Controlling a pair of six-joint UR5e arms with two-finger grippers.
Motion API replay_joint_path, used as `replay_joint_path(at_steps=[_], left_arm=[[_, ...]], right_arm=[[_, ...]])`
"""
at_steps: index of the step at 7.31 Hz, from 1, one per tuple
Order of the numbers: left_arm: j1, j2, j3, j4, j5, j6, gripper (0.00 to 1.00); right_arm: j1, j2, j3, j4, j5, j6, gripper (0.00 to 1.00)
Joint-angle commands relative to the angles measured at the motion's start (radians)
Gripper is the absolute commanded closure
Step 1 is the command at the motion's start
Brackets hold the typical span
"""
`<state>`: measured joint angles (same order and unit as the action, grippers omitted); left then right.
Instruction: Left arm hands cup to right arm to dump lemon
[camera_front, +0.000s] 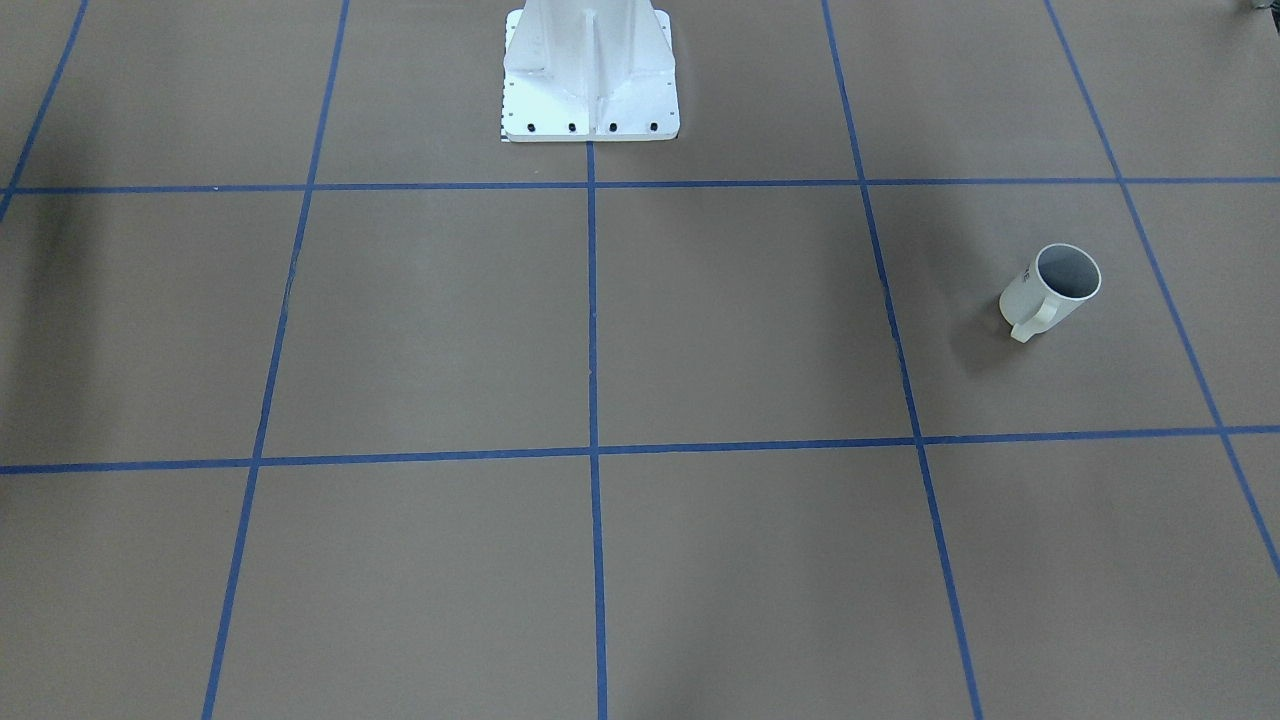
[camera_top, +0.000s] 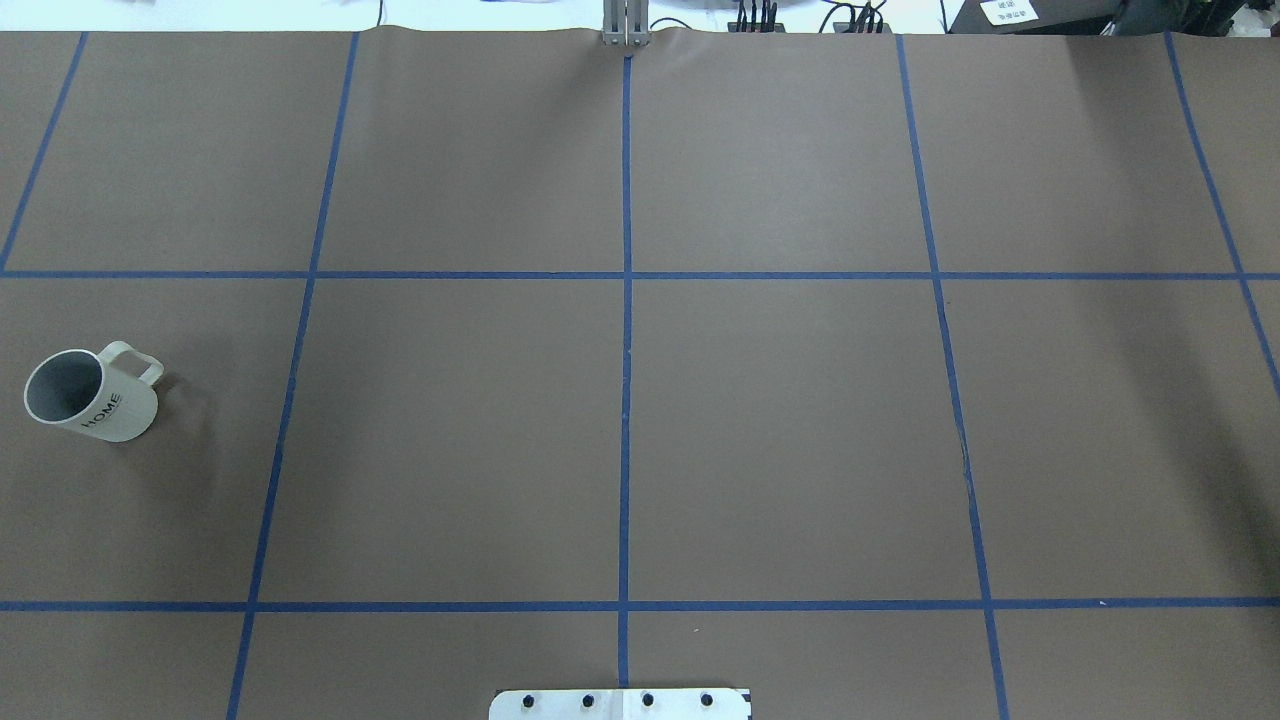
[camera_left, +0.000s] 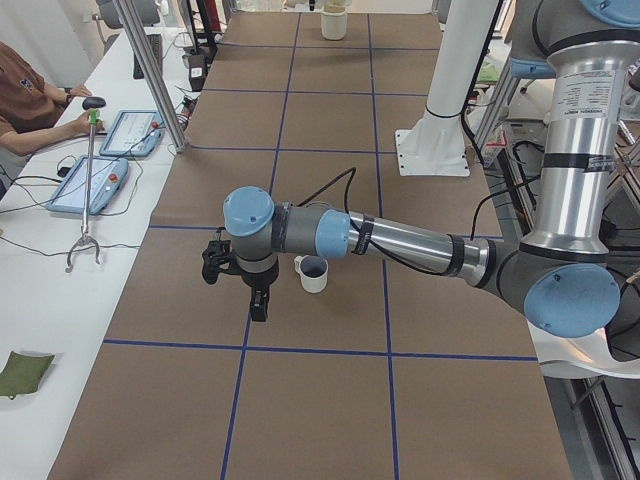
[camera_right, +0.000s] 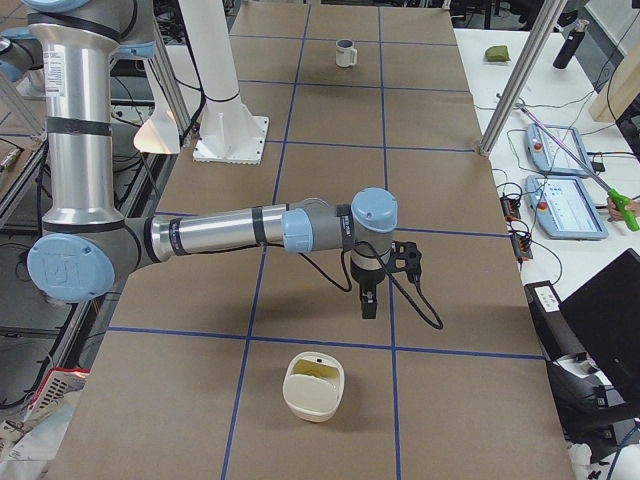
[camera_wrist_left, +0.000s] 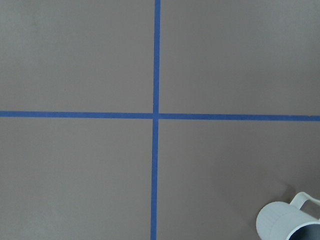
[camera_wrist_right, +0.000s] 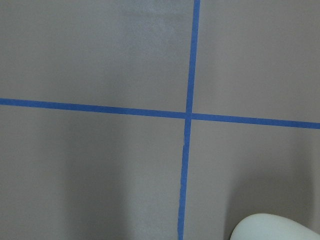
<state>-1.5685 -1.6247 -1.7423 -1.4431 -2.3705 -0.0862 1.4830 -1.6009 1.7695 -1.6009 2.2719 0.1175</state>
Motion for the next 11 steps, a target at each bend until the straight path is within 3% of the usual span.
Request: replay_joint_path(at_steps=[1, 5, 6, 9, 11], left_arm=[[0.001, -0.004, -0.014, 0.010, -0.003, -0.003, 0.00], [-0.002, 0.057, -0.028, -0.006, 0.007, 0.002, 0.00], [-0.001, 0.063, -0.025, -0.008, 0.020, 0.005, 0.00], [0.001, 0.057, -0.041, -0.006, 0.023, 0.002, 0.00], [0.002, 0.060, -0.034, -0.006, 0.016, -0.001, 0.00]], right_arm=[[-0.006, -0.007, 0.004, -0.001, 0.005, 0.008, 0.00], [-0.004, -0.042, 0.045, 0.001, 0.123, 0.008, 0.00], [-0.004, -0.045, 0.076, 0.002, 0.107, -0.005, 0.00], [-0.044, 0.015, 0.028, -0.010, 0.040, 0.001, 0.00], [-0.043, 0.016, 0.031, -0.010, 0.082, -0.004, 0.00]])
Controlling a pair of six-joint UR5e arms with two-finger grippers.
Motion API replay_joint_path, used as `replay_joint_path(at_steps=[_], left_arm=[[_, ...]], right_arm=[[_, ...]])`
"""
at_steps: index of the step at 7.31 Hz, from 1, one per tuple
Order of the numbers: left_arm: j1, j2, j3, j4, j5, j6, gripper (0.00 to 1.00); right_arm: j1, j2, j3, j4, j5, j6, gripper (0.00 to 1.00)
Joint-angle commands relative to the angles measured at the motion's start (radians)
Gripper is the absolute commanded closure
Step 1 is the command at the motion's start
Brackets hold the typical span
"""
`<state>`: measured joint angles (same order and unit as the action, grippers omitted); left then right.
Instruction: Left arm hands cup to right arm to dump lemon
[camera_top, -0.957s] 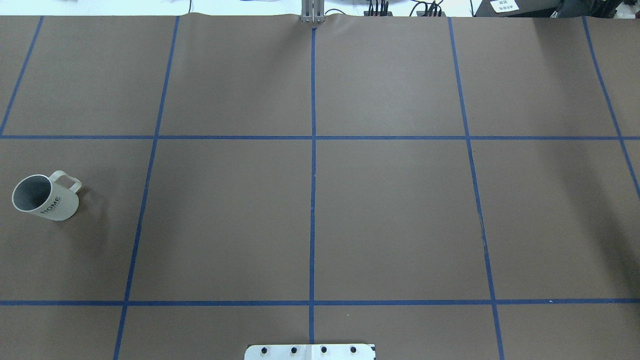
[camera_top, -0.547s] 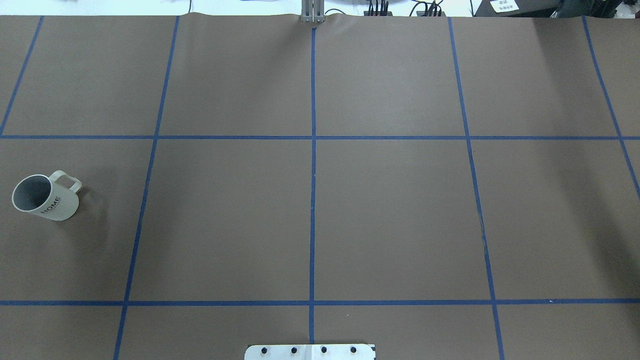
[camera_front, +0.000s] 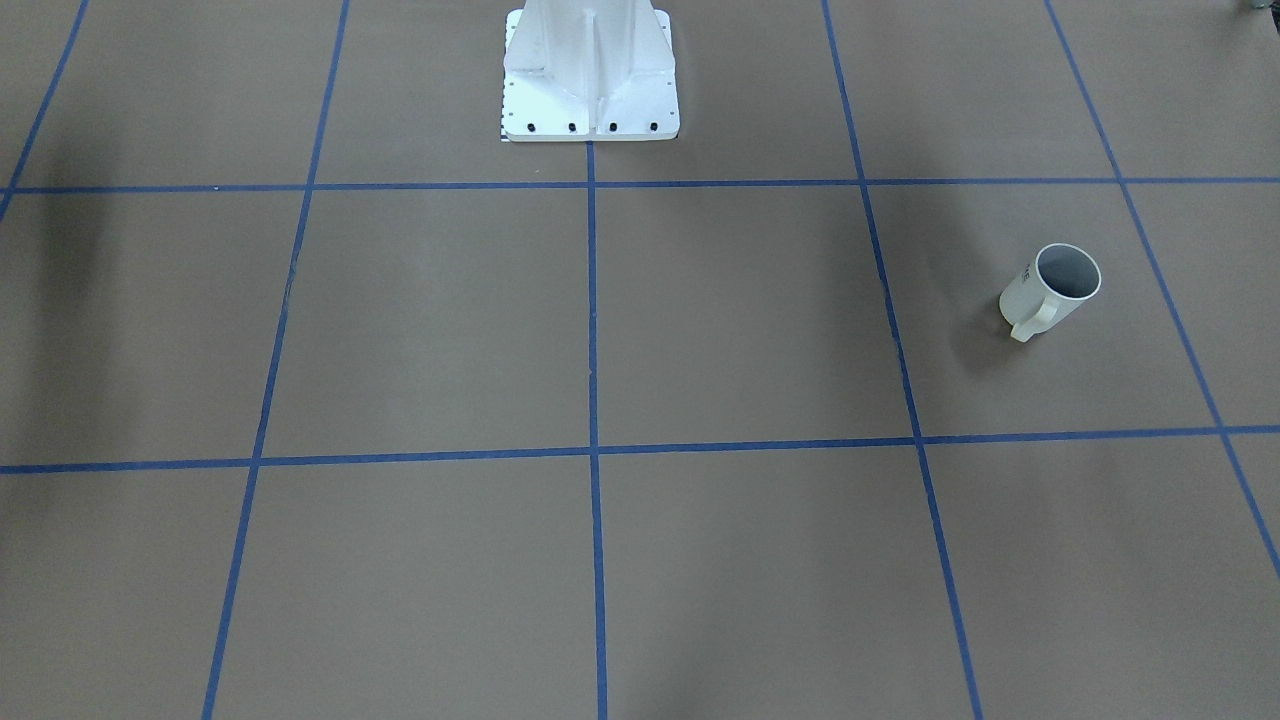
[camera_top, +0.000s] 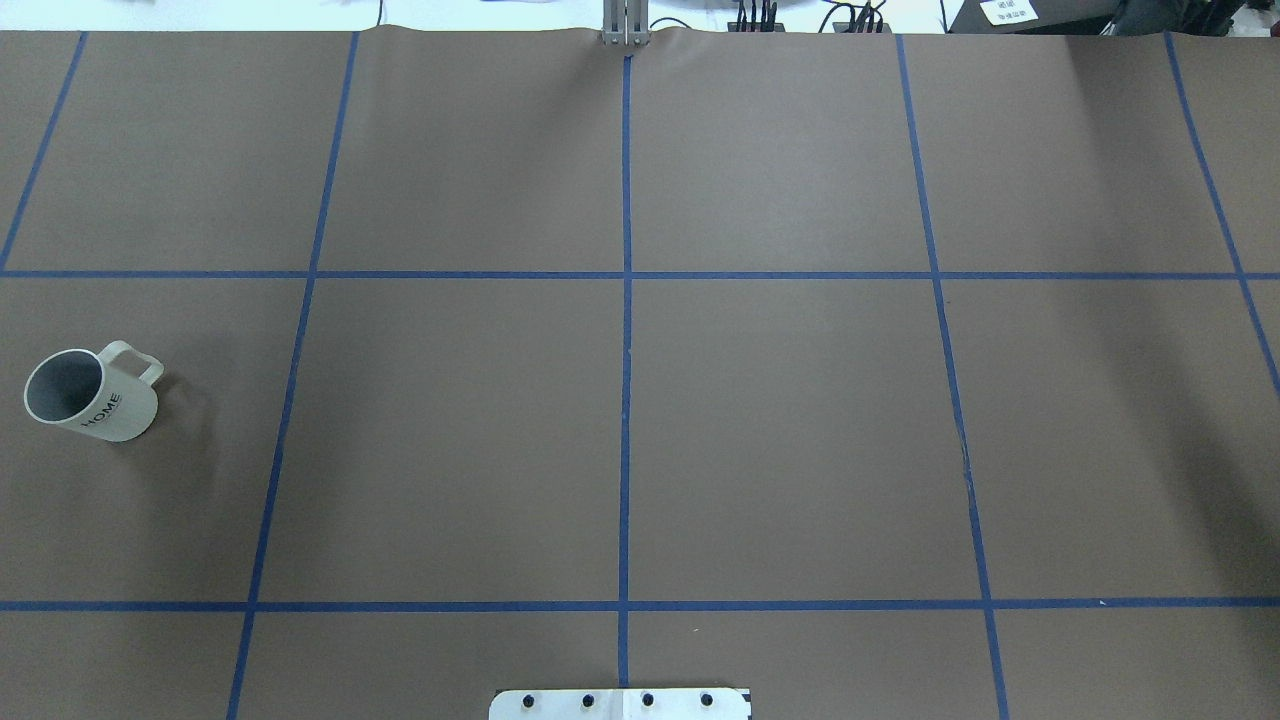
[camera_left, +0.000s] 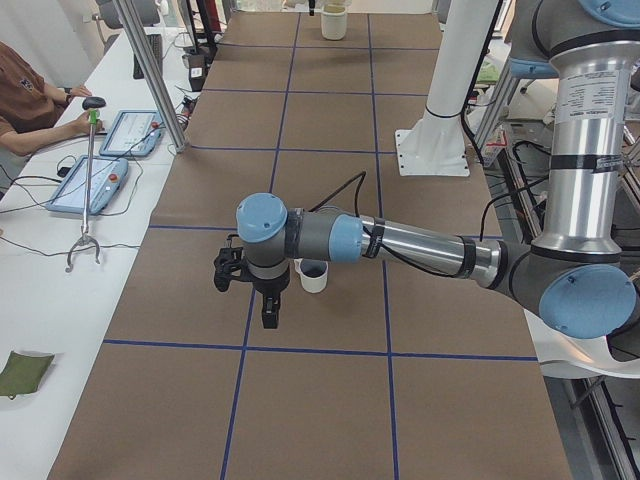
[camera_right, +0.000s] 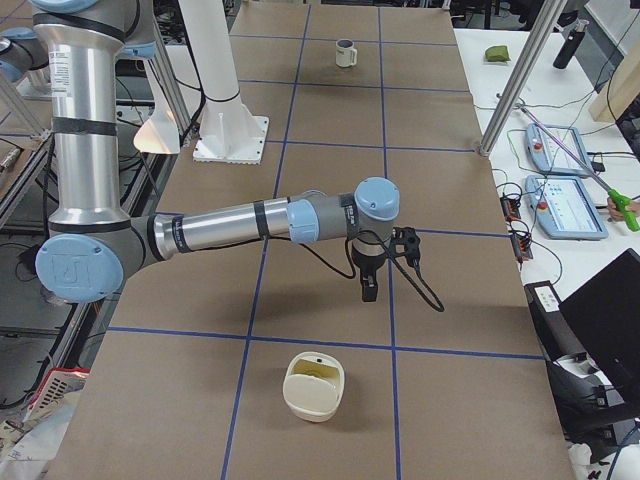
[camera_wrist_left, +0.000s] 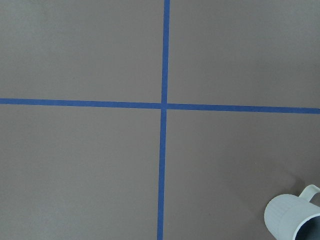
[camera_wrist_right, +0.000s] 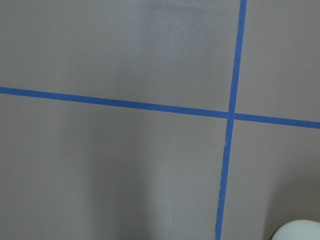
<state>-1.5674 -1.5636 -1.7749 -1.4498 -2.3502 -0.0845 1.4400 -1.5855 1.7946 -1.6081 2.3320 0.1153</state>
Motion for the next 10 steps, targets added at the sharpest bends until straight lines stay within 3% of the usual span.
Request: replay_joint_path(at_steps=[1, 10], left_arm=[[0.001, 0.000, -0.012, -0.001, -0.006, 0.005, 0.00], [0.003, 0.000, -0.024, 0.000, -0.009, -0.003, 0.00]], right_arm=[[0.000, 0.007, -0.012, -0.003, 0.027, -0.002, 0.00], [0.000, 0.006, 0.003, 0.007, 0.015, 0.007, 0.00]])
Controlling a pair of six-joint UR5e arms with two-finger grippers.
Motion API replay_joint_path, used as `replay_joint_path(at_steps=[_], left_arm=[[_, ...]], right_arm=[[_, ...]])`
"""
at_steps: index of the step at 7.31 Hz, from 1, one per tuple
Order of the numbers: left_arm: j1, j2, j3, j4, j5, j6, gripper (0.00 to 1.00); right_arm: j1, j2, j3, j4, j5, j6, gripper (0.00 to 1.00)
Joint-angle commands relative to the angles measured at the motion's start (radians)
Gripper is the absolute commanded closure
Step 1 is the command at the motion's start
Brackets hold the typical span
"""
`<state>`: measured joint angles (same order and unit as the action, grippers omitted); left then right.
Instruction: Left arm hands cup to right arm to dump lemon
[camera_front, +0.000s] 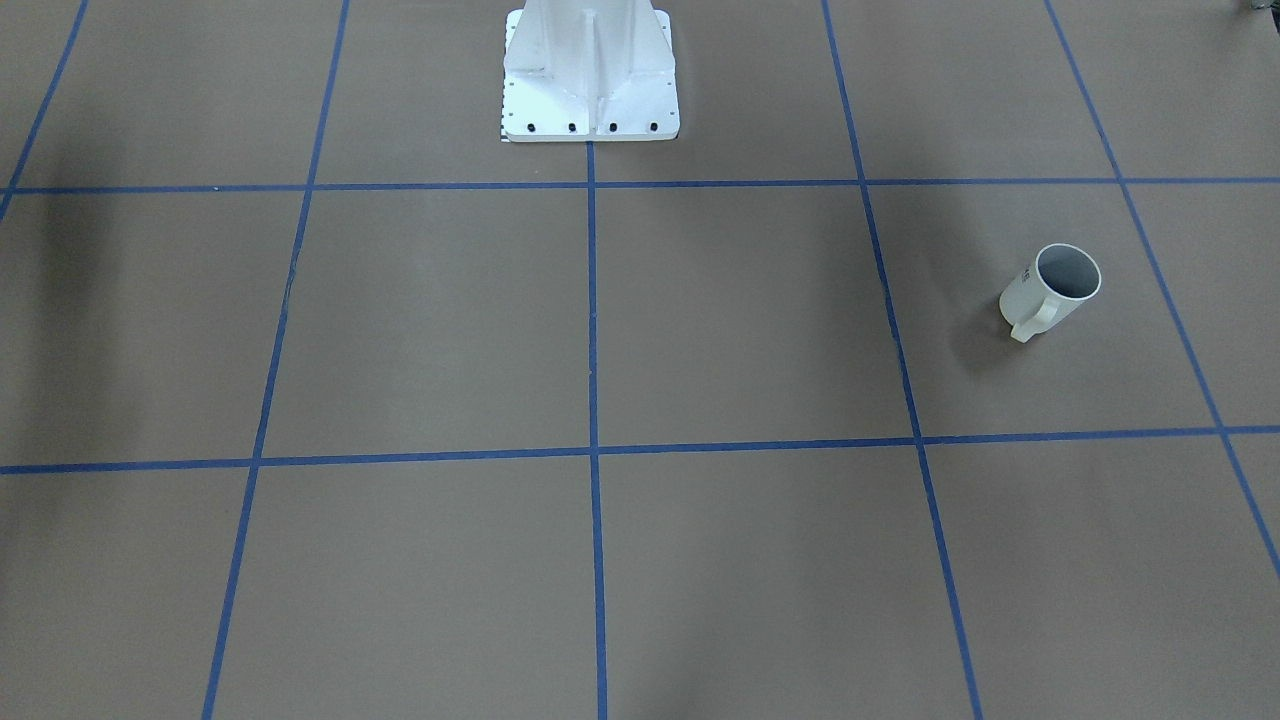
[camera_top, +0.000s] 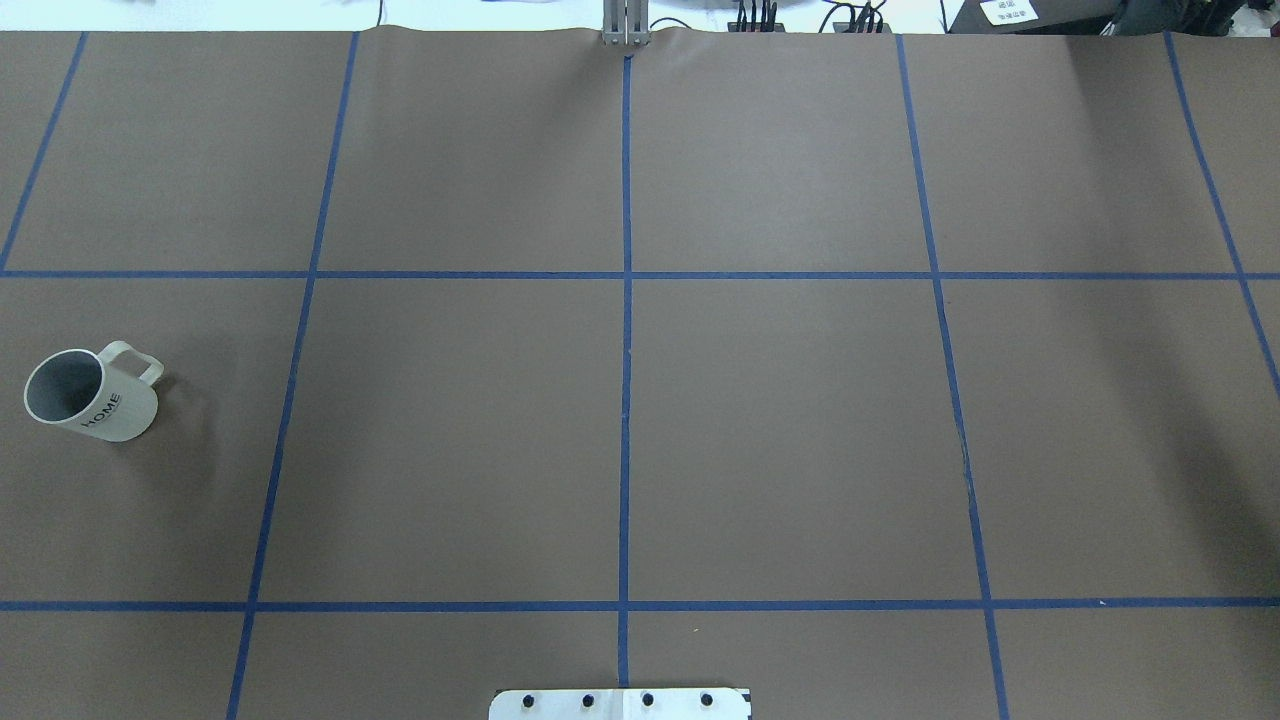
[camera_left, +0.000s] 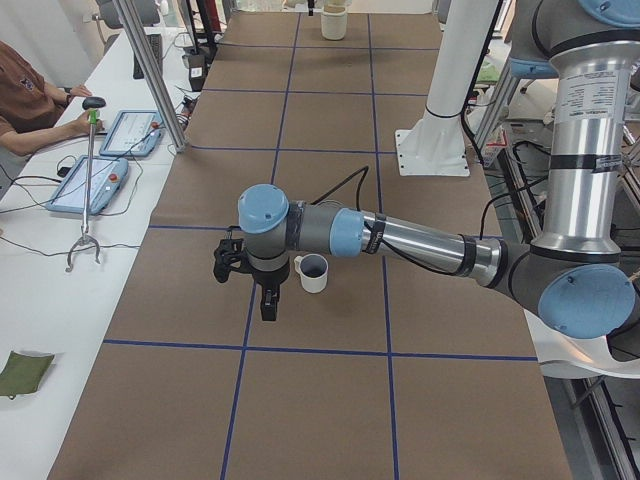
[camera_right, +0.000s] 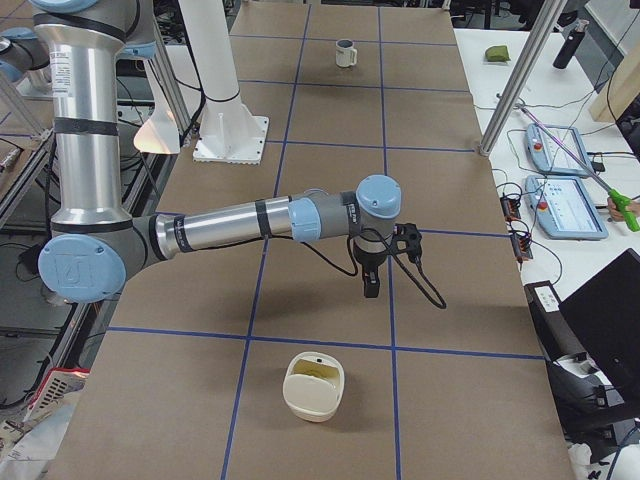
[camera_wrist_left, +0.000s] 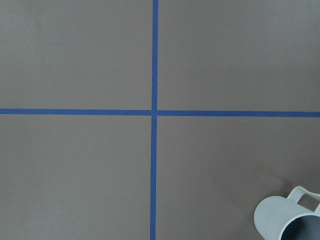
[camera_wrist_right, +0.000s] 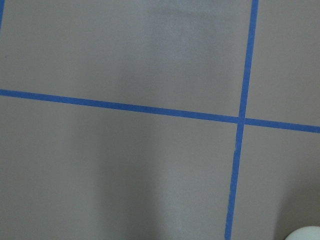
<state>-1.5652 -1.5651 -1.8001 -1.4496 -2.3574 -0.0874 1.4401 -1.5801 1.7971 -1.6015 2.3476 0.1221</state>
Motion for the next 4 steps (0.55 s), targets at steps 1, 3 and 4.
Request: replay_joint_path(at_steps=[1, 3, 4], left_arm=[[0.001, 0.003, -0.001, 0.000, -0.003, 0.000, 0.00], [0.001, -0.003, 0.001, -0.001, -0.002, 0.002, 0.00], [0.001, 0.002, 0.002, -0.001, -0.002, 0.003, 0.00]], right_arm=[[-0.001, 0.000, -0.004, 0.000, -0.001, 0.002, 0.00], [-0.001, -0.008, -0.002, 0.000, 0.002, 0.005, 0.00], [-0.001, -0.011, -0.001, 0.000, 0.009, 0.005, 0.00]])
